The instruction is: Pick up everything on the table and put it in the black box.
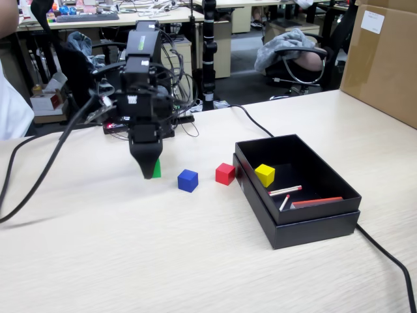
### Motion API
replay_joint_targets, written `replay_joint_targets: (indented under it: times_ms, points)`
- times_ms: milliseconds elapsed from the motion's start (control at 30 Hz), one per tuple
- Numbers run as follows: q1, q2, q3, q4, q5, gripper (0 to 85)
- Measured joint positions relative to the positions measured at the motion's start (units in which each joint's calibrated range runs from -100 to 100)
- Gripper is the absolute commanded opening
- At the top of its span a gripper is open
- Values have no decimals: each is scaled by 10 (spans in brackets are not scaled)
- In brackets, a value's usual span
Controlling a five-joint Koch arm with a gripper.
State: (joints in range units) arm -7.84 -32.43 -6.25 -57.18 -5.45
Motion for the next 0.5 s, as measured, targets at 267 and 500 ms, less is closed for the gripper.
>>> replay_joint_targets:
  times_ms: [267, 500]
  points:
    - [158, -69, 224, -113, 54, 9]
    - [234, 173, 388, -164, 113, 9]
